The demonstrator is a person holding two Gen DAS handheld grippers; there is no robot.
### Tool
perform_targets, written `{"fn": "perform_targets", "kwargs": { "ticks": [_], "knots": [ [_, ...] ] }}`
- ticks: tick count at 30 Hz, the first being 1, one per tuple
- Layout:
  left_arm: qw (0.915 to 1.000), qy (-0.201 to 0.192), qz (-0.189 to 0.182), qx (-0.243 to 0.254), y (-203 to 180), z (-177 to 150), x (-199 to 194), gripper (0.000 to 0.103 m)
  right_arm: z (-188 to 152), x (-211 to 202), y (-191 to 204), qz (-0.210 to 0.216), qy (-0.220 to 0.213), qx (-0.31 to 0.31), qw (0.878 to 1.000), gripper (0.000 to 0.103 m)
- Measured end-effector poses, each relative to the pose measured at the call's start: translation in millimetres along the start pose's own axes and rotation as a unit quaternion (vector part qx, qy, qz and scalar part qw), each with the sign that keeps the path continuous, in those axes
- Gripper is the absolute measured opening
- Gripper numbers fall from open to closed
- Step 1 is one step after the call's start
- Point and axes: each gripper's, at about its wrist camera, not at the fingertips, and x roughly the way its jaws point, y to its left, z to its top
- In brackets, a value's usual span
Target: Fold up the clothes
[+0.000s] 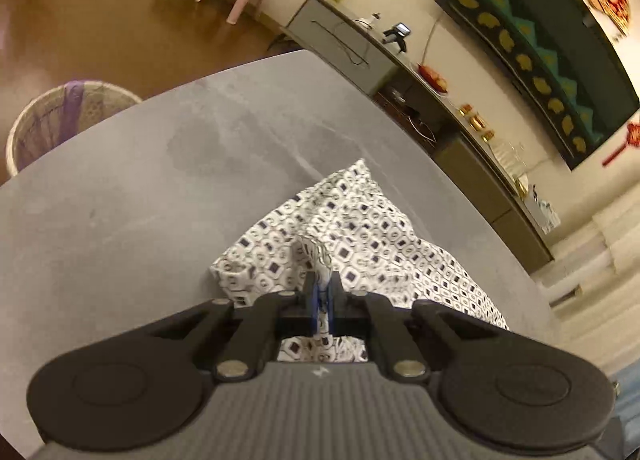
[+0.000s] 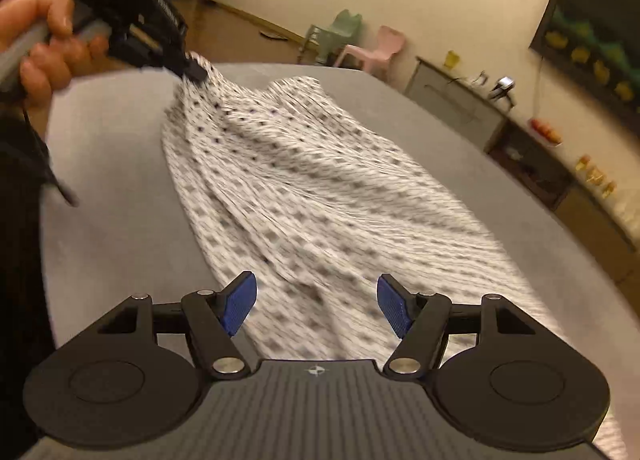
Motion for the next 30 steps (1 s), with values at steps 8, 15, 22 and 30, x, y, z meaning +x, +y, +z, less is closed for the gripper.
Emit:
{"fn": "perform_targets", "kwargs": {
  "ticks": [8,15,22,30],
  "knots": [
    [0.9999,-0.008,0.007,0.008,-7.5,-6.2,-8.0,0.004,-20.9,21.2,-37.6,0.054,0.045,0.064,0.995,0.049],
    [0.9992,-0.016,0.01,0.037,-17.4,-0.8,-31.0,0.004,-19.2,1.2,-33.3,0.052,0.03,0.033,0.998,0.0],
    [0.9907,0.04,0.1,0.083,-8.0,-16.6,-11.8,0.006,-43.8,-23.0,-4.5,0.084,0.044,-0.014,0.995,0.0],
    [0.981,-0.065,0.131,0.128,-50.7,-3.1,-52.6,0.014,-52.4,-77.1,-107.9,0.141,0.015,0.168,0.975,0.029]
  ]
}}
